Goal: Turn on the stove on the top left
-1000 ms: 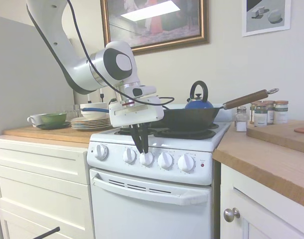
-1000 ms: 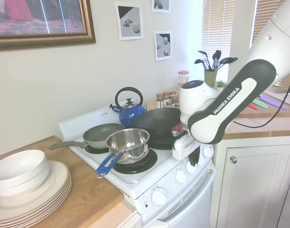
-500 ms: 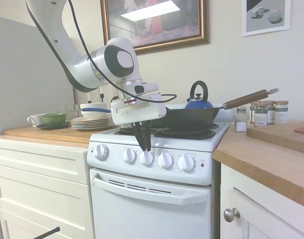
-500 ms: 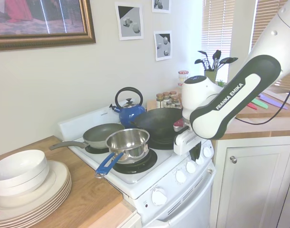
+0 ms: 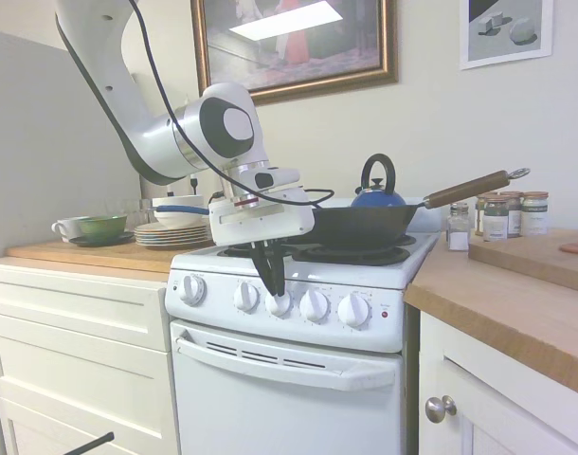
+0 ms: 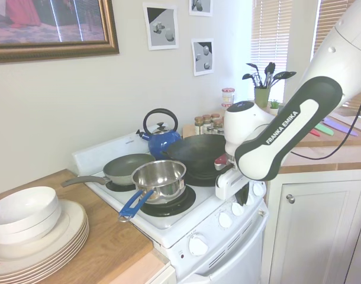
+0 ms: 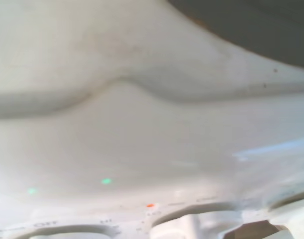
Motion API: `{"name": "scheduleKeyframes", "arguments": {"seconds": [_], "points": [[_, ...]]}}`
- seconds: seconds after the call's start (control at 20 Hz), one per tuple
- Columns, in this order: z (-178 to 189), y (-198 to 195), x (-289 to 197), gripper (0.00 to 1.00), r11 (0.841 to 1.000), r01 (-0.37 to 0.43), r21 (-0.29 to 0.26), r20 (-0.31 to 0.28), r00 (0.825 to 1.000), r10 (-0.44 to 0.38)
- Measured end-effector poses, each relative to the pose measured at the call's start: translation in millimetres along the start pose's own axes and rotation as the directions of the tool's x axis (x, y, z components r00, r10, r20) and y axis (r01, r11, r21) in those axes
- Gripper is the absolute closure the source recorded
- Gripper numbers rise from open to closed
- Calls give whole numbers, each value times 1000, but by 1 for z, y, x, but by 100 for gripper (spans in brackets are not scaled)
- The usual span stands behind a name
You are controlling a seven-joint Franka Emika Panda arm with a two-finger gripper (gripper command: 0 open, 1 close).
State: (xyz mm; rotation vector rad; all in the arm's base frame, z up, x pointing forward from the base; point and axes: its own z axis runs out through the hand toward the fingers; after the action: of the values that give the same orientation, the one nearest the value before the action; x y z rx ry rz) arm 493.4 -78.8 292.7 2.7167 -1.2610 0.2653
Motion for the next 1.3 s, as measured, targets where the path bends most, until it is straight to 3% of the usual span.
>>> {"name": "scheduleKeyframes", "arguments": {"seconds": [1.3], "points": [[3, -13, -12, 100, 1000, -9, 26, 26, 1000, 9]]}}
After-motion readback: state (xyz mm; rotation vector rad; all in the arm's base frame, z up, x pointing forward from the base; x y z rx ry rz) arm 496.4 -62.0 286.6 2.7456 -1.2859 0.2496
